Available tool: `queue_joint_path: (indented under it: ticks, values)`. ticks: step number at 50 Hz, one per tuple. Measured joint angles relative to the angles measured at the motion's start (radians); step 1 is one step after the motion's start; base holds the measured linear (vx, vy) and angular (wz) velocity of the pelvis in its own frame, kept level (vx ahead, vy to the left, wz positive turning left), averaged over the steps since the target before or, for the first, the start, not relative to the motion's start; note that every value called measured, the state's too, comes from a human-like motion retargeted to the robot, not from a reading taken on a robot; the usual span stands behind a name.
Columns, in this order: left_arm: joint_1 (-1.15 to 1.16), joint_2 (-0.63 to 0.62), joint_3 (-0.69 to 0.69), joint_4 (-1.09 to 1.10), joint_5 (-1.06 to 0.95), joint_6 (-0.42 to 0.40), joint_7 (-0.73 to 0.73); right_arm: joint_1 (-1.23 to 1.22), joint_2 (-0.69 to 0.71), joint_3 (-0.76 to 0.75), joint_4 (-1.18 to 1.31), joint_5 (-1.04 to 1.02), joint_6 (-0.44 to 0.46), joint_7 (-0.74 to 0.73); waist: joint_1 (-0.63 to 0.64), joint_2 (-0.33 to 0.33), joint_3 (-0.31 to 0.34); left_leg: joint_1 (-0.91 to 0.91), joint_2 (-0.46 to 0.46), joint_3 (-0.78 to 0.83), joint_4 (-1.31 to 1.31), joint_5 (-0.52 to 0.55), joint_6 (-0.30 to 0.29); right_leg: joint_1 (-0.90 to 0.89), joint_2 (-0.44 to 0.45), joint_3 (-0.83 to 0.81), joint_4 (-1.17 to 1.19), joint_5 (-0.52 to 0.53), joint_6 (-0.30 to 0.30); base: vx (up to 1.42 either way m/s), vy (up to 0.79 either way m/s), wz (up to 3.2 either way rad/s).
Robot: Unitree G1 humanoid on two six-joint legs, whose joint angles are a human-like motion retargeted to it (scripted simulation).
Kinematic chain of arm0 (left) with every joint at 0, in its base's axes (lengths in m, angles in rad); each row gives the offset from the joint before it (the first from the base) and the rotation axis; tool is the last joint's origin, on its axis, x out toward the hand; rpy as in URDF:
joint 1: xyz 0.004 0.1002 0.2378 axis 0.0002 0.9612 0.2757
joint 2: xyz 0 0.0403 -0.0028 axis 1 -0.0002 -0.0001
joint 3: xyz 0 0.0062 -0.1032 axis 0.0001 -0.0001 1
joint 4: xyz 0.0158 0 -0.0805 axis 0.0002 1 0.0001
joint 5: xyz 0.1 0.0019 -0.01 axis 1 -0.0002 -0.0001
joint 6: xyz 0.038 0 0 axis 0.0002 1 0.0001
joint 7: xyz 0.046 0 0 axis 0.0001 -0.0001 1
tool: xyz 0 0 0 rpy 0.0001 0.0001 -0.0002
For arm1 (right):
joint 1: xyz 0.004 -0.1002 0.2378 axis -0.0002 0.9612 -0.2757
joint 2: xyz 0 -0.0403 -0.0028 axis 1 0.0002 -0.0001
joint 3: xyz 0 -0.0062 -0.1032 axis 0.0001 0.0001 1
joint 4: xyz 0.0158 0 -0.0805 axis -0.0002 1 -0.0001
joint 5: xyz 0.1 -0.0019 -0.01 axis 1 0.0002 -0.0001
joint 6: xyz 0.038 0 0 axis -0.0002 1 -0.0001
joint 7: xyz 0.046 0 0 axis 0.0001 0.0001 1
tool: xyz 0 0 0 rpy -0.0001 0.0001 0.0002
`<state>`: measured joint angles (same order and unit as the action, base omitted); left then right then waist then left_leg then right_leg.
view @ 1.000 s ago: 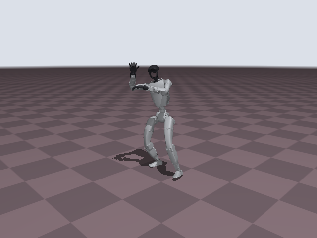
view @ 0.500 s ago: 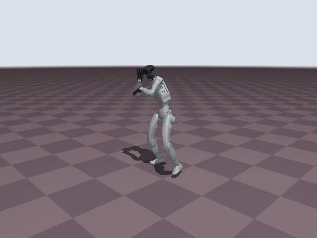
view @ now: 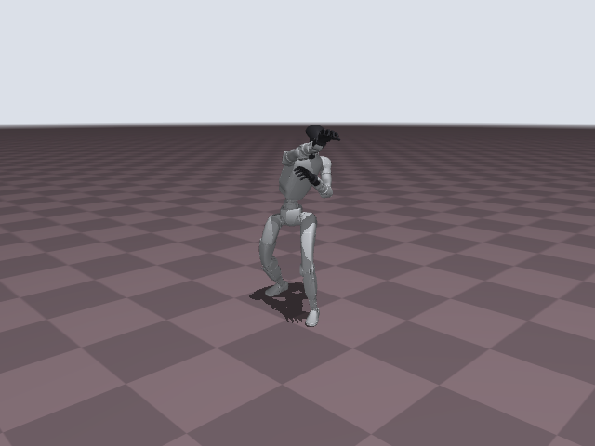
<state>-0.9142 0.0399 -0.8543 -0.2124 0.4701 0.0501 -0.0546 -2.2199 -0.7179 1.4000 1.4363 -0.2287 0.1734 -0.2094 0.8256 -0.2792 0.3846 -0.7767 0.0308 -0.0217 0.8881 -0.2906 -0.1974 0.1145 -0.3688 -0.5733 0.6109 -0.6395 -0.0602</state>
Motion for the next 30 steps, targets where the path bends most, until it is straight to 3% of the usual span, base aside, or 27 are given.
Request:
queue_joint_path:
  ticks: [3, 5, 10, 15, 18, 21, 25, 30]
  values:
    - [0.157, 0.216, 0.111, -0.070, -0.141, -0.083, 0.111, -0.010, -0.134, 0.000, -0.085, -0.053, -0.057, -0.253, -0.037, -0.076, 0.035, -0.027, -0.079, -0.036, -0.147, 0.052, -0.025, -0.039, 0.046, -0.013, -0.017, 0.059, -0.001, 0.20, -0.08, 2.69]
    - [0.266, 0.346, 0.183, -0.095, -0.229, -0.097, 0.152, 0.002, -0.214, 0.000, -0.174, -0.114, -0.043, -0.255, -0.093, -0.101, 0.053, -0.028, -0.122, -0.071, -0.239, 0.089, -0.030, -0.075, 0.073, 0.011, 0.003, 0.111, -0.008, 0.17, -0.08, 2.40]
    - [0.402, 0.586, 0.381, -0.099, -0.340, -0.083, 0.216, -0.019, -0.227, 0.000, -0.292, -0.133, -0.014, -0.191, -0.239, -0.063, 0.097, 0.006, -0.170, -0.155, -0.399, 0.149, 0.017, -0.214, 0.118, 0.205, 0.148, 0.280, 0.012, 0.11, -0.06, 1.30]
    - [0.473, 0.796, 0.534, -0.081, -0.385, -0.116, 0.221, -0.003, -0.169, 0.000, -0.437, -0.193, -0.034, -0.218, -0.305, -0.003, 0.116, 0.044, -0.147, -0.175, -0.475, 0.165, 0.125, -0.359, 0.196, 0.489, 0.282, 0.461, 0.136, 0.05, -0.01, -0.18]
    - [0.523, 0.874, 0.594, -0.072, -0.392, -0.128, 0.221, 0.023, -0.161, 0.000, -0.526, -0.211, -0.034, -0.228, -0.317, 0.032, 0.112, 0.072, -0.113, -0.159, -0.503, 0.162, 0.162, -0.407, 0.185, 0.532, 0.310, 0.481, 0.178, 0.01, 0.03, -0.81]
    - [0.550, 0.896, 0.644, -0.067, -0.385, -0.130, 0.220, 0.038, -0.182, 0.000, -0.642, -0.211, -0.049, -0.249, -0.316, 0.075, 0.105, 0.113, -0.068, -0.127, -0.542, 0.153, 0.164, -0.424, 0.076, 0.401, 0.283, 0.430, 0.136, -0.02, 0.04, -1.05]
    - [0.549, 0.862, 0.722, -0.060, -0.363, -0.126, 0.231, 0.068, -0.247, -0.058, -0.846, -0.206, -0.083, -0.271, -0.317, 0.116, 0.089, 0.161, -0.005, -0.058, -0.604, 0.142, 0.139, -0.385, -0.079, 0.055, 0.176, 0.327, 0.056, -0.07, 0.02, -1.25]
    - [0.491, 0.801, 0.766, -0.078, -0.317, -0.116, 0.286, 0.201, -0.325, -0.234, -1.118, -0.186, -0.126, -0.284, -0.348, 0.150, 0.065, 0.213, 0.067, 0.035, -0.653, 0.143, 0.123, -0.263, -0.077, -0.298, -0.007, 0.289, 0.031, -0.12, -0.04, -1.26]
